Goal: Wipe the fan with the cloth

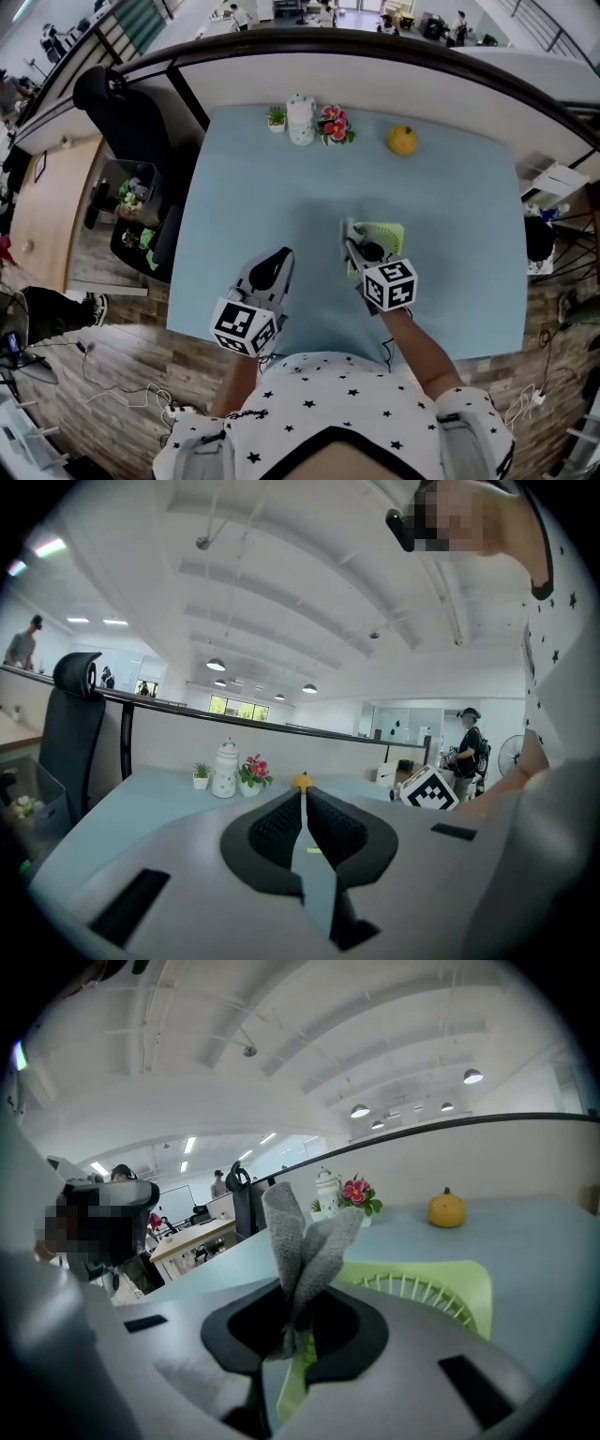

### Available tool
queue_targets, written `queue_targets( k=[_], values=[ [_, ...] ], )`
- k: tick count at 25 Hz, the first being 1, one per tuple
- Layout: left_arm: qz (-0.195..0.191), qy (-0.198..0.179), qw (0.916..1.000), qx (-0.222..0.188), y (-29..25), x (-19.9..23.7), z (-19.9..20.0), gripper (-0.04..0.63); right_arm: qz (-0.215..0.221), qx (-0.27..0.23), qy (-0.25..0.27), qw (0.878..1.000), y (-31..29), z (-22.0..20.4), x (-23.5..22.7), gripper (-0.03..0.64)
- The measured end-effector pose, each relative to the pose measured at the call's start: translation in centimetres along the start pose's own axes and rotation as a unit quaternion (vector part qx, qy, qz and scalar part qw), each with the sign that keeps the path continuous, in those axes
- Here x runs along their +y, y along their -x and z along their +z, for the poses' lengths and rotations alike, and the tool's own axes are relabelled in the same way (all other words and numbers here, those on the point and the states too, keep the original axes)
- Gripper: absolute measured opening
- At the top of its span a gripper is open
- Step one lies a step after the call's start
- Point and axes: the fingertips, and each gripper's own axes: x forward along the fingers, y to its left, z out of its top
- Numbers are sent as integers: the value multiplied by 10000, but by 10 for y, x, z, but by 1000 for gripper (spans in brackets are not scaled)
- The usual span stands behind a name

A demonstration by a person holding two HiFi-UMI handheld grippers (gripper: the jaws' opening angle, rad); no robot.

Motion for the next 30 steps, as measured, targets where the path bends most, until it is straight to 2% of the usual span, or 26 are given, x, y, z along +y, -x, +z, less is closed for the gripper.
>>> queue_targets(
  k=[9, 30],
  values=[
    [-136, -54, 9999, 37, -6, -10, -1, 40, -243, -163, -179, 9994, 16, 4, -23, 49],
    [-427, -180, 9988, 136, -17, -37, -2, 40, -1290, -374, -802, 9877, 78, -15, -102, 49]
  ],
)
